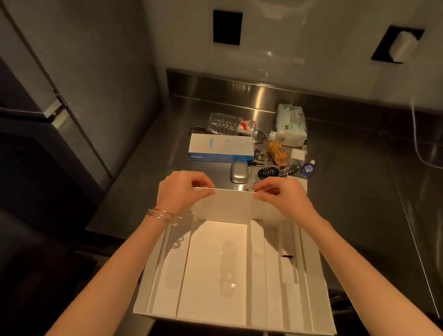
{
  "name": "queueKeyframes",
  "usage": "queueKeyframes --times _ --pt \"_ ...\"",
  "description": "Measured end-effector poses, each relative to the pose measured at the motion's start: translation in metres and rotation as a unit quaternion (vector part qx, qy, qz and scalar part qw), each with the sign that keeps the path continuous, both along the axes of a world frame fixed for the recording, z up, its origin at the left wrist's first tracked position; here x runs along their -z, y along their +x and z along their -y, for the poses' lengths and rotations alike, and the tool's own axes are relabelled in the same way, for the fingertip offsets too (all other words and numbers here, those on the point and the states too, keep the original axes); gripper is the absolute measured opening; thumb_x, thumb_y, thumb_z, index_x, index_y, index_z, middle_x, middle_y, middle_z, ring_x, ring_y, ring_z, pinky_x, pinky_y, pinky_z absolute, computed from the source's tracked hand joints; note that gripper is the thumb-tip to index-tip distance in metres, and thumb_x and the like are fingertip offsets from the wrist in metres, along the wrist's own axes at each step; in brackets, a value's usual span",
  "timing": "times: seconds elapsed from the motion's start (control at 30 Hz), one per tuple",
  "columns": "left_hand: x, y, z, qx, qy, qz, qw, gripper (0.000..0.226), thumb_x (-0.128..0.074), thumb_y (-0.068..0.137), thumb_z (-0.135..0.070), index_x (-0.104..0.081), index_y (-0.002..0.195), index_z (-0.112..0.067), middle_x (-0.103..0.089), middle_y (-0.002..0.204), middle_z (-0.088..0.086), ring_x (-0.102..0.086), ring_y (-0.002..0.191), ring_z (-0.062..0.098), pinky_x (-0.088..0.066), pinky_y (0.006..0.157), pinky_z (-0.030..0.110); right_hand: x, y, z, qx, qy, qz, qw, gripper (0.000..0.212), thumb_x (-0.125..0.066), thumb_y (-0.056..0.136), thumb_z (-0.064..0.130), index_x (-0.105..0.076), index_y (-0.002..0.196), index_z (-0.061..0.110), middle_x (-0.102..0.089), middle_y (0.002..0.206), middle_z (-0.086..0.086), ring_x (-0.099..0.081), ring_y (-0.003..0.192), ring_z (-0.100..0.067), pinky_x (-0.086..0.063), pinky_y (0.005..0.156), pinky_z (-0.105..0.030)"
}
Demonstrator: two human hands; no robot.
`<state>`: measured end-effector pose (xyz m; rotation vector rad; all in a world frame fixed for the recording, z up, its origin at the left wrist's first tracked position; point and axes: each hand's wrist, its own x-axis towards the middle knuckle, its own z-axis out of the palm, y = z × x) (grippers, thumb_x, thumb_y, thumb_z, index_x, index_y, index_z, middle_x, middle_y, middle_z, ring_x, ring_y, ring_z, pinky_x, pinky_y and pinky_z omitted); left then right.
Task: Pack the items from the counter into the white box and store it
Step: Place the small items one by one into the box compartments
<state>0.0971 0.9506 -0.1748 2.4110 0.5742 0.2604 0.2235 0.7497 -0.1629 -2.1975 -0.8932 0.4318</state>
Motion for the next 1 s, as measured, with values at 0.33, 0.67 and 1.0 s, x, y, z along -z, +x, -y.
queueKeyframes --times 0.33,0.67,1.0 --pt "0.004 0.002 -0.022 -0.022 0.000 0.011 1.000 0.011 -0.068 0.078 -0.036 -0.070 0.085 -0.028 -0.067 0.083 -0.008 -0.059 0.078 0.010 -0.048 0.068 0.019 0.017 0.096 0.042 0.075 -0.132 0.057 0.987 0.022 -0.068 0.080 0.008 -0.069 0.102 0.010 -0.067 0.109 -0.011 -0.063 0.095 -0.024 -0.051 0.085 -0.034" --pt "0.003 -0.004 -0.043 -0.122 0.012 0.015 0.992 0.008 -0.067 0.079 -0.035 -0.069 0.083 -0.029 -0.067 0.082 -0.008 -0.059 0.077 0.010 -0.052 0.068 0.026 0.075 0.126 0.029 -0.026 -0.230 0.063 0.971 0.044 -0.070 0.076 0.005 -0.050 0.114 0.012 -0.049 0.123 -0.011 -0.053 0.105 -0.028 -0.047 0.091 -0.037" --pt "0.004 -0.006 -0.040 -0.134 0.019 0.017 0.991 0.009 -0.067 0.079 -0.036 -0.068 0.086 -0.029 -0.065 0.082 -0.009 -0.057 0.076 0.009 -0.042 0.061 0.013 0.028 0.116 0.046 0.059 -0.062 0.065 0.994 0.039 -0.077 0.070 0.011 -0.046 0.094 0.012 -0.043 0.106 -0.006 -0.049 0.087 -0.018 -0.037 0.061 -0.014"
